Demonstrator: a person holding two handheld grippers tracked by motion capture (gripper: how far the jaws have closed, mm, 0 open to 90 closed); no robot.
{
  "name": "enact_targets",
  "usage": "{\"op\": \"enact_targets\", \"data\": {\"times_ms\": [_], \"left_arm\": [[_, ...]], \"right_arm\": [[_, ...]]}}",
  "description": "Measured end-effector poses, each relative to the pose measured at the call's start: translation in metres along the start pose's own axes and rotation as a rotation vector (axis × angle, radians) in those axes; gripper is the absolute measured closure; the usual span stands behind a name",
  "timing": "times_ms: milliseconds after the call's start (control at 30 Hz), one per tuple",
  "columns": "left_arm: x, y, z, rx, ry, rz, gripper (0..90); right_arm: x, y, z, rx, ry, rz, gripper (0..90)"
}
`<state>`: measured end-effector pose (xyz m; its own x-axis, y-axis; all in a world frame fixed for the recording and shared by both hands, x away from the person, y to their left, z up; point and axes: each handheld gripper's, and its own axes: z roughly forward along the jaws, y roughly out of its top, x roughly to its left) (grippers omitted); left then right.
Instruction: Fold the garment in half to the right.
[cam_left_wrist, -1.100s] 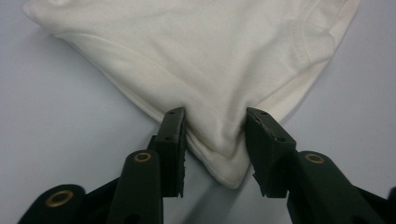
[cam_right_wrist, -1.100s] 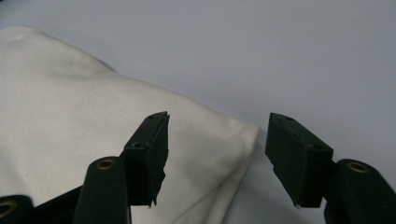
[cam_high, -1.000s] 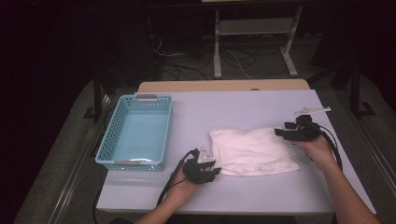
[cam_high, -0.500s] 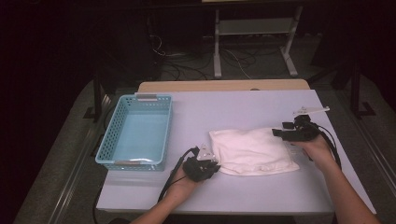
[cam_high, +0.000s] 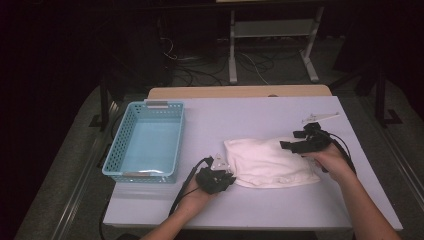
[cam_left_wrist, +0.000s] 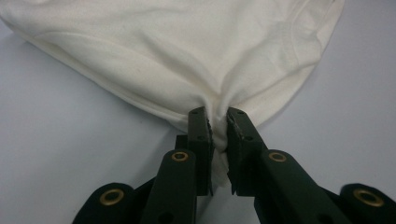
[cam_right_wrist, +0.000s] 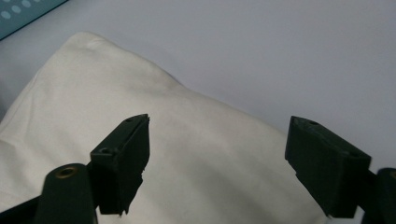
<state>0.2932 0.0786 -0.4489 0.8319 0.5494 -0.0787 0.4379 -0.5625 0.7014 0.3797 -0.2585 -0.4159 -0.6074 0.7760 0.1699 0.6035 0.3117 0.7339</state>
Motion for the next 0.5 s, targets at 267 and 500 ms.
{"op": "enact_targets", "data": {"times_ms": [267, 500], "left_arm": [[0.0, 0.0, 0.0, 0.001, -0.001, -0.005, 79.6], [0.0, 0.0, 0.0, 0.002, -0.003, -0.008, 79.5]], "right_arm": [[0.01, 0.009, 0.009, 0.0, 0.013, -0.012, 13.1], [0.019, 0.018, 0.013, -0.014, 0.022, -0.022, 7.2]]}}
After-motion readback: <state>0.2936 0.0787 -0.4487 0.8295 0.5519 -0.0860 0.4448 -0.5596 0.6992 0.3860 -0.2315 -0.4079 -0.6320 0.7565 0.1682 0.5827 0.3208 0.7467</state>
